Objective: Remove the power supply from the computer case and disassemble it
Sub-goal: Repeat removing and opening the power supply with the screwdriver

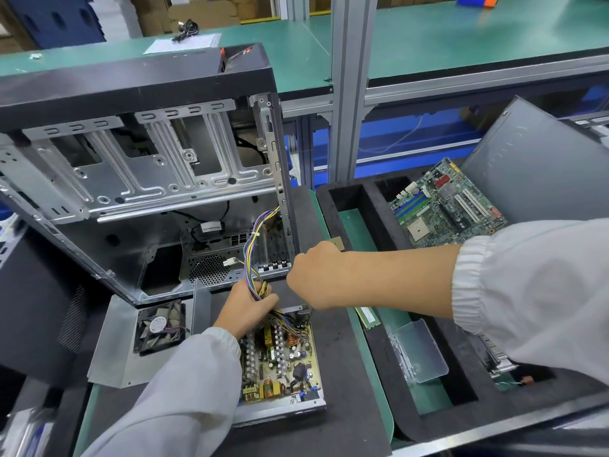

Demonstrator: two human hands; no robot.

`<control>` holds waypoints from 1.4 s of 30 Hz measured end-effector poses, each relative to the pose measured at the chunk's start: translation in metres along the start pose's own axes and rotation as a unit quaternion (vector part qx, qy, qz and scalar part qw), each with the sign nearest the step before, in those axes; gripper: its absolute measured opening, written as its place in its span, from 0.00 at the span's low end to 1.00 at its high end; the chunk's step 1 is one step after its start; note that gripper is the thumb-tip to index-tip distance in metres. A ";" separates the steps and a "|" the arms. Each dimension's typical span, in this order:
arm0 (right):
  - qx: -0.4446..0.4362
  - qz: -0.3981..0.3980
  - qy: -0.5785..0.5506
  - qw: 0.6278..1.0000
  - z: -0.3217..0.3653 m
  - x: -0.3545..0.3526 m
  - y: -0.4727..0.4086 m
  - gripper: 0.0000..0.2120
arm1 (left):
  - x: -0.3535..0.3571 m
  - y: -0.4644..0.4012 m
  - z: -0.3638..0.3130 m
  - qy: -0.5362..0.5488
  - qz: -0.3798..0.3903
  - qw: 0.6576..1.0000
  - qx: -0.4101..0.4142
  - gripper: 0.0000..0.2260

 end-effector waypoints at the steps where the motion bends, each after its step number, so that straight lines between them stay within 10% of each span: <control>1: 0.001 0.004 -0.005 1.000 0.001 0.000 0.000 0.11 | 0.000 0.001 -0.001 0.001 0.001 1.000 0.004 0.15; 42: 0.002 0.022 -0.001 1.000 -0.004 -0.011 0.000 0.12 | 0.000 0.001 -0.004 0.002 0.009 1.000 0.015 0.13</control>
Point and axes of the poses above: each hand's wrist, its own y-axis away from the middle knuckle, its own x-axis out of the palm, z = x × y, the point moved 2 cm from there along -y, towards the middle knuckle, and after that the axes turned 15 degrees about -z, right-handed, at the moved point
